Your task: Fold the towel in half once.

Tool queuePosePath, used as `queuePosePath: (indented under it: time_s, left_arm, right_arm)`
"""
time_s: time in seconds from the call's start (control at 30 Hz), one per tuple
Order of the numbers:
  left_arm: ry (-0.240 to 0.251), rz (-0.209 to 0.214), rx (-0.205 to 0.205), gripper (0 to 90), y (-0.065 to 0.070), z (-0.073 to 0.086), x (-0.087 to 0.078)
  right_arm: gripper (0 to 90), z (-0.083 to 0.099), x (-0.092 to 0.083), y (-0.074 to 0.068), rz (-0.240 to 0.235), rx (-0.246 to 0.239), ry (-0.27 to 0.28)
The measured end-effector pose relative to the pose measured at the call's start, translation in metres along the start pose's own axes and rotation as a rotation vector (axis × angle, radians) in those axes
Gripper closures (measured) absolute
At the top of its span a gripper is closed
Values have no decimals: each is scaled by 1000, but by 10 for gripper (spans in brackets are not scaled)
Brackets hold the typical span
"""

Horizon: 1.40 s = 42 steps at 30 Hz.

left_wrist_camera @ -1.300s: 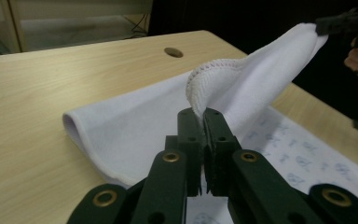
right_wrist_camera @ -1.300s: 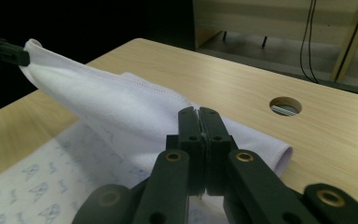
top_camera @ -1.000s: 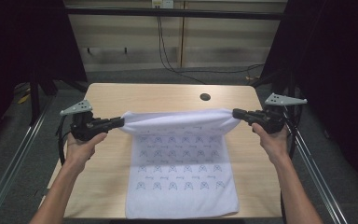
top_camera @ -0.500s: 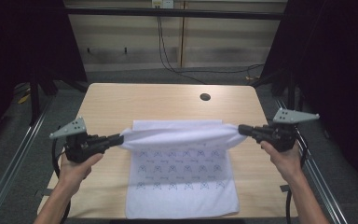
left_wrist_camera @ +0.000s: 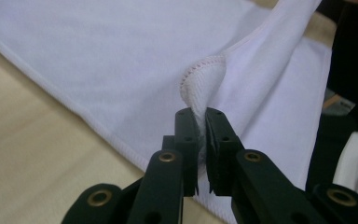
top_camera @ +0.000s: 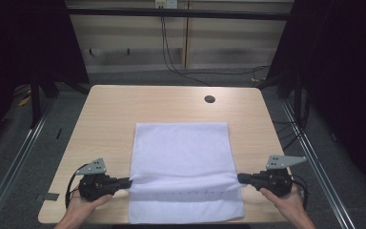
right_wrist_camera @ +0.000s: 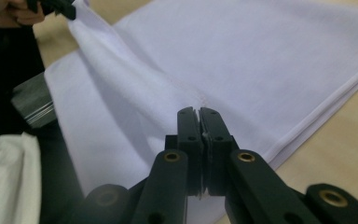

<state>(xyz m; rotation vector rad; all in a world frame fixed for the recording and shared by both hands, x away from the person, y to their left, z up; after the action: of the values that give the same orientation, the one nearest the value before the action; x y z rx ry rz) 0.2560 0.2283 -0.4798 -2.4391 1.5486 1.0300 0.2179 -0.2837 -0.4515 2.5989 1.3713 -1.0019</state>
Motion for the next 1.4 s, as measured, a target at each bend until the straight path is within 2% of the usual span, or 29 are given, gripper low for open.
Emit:
queuePosePath:
  time_s: [0.03, 0.07, 0.1, 0.2, 0.23, 0.27, 0.33, 0.43, 0.47, 0.5, 0.53, 0.57, 0.63, 0.67, 0.7, 0.77, 0.8, 0.83, 0.9, 1.0, 1.03, 1.07, 1.17, 1.23, 1.27, 1.3, 1.33, 1.37, 1.4]
  left_arm:
    - [-18, 9, 2, 828, 2, 5, 1]
    - [-25, 12, 12, 828, 4, 7, 1]
    - [-56, 21, 19, 804, 7, 13, 2]
    - [-81, 46, 37, 780, 13, 17, 3]
    - [-131, 58, 70, 769, 18, 19, 6]
    - [-131, 58, 70, 750, 18, 19, 6]
    - [-170, 81, 90, 716, 22, 20, 7]
    - [-225, 137, 112, 684, 22, 25, 7]
    - [-217, 140, 110, 681, 22, 25, 6]
    - [-221, 146, 105, 666, 21, 23, 5]
    - [-221, 146, 105, 655, 21, 23, 5]
    - [-217, 156, 114, 642, 21, 22, 2]
    - [-188, 166, 94, 614, 20, 21, -2]
    - [-162, 167, 85, 589, 18, 20, -4]
    - [-134, 167, 76, 576, 19, 19, -4]
    - [-91, 162, 85, 543, 20, 15, -4]
    - [-91, 162, 85, 512, 20, 15, -4]
    - [-78, 163, 99, 499, 22, 9, -1]
    - [-69, 166, 107, 493, 24, 5, 2]
    - [-10, 179, 110, 480, 24, -9, 3]
    - [41, 168, 103, 501, 19, -24, 3]
    - [48, 138, 95, 535, 14, -31, 4]
    - [29, 60, 62, 639, -8, -45, 21]
    - [-3, 21, 17, 670, -29, -47, 38]
    - [-13, -10, -16, 665, -38, -48, 47]
    - [-37, -14, -40, 638, -47, -48, 55]
    - [-63, -25, -42, 601, -54, -50, 60]
    - [-94, -57, -36, 564, -59, -51, 65]
    - [-94, -57, -36, 527, -59, -51, 65]
  right_arm:
    - [855, 14, 5, -4, -30, -3, -57]
    - [855, 14, 5, -4, -30, -3, -57]
    - [833, 24, 7, -8, -43, -4, -94]
    - [822, 32, 7, -12, -57, -4, -126]
    - [800, 37, 6, -16, -83, -10, -152]
    - [800, 37, 6, -16, -83, -10, -152]
    - [793, 43, 5, -21, -106, -11, -192]
    - [760, 49, 3, -24, -118, -14, -215]
    - [756, 49, 1, -25, -123, -15, -208]
    - [746, 47, -1, -24, -101, -14, -183]
    - [746, 47, -1, -24, -101, -14, -183]
    - [671, 41, -3, -19, -59, 12, -119]
    - [665, 36, -2, -16, -20, 10, -105]
    - [636, 33, 1, -14, -10, 6, -110]
    - [609, 32, 6, -12, -25, 3, -117]
    - [585, 29, 18, -9, -31, 8, -148]
    - [585, 29, 18, -9, -31, 8, -148]
    - [579, 29, 31, -8, -55, -4, -192]
    - [572, 28, 36, -9, -65, -9, -208]
    - [575, 18, 45, -8, -53, -15, -193]
    - [585, 6, 49, -1, -21, -9, -150]
    - [608, 0, 52, 3, -19, 0, -135]
    - [650, -15, 64, 17, 27, -23, -153]
    - [661, -23, 73, 29, 45, -14, -161]
    - [653, -26, 77, 35, 61, -16, -171]
    - [637, -28, 82, 42, 74, -10, -181]
    - [619, -31, 86, 49, 96, -1, -197]
    - [609, -32, 91, 56, 119, -3, -199]
    - [609, -32, 91, 56, 119, -3, -199]
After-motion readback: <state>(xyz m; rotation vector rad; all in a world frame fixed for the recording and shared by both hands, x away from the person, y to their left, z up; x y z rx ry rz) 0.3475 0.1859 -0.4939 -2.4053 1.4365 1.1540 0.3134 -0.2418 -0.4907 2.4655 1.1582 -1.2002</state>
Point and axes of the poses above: each handheld gripper's, and its own axes: x roughly forward along the jaws, z roughly out of its underside, y roughly to its right, the point moved 1 cm from there along x, roughly forward along the jaws, and after that the axes turned 1 degree about -z, right-handed, at the moved point
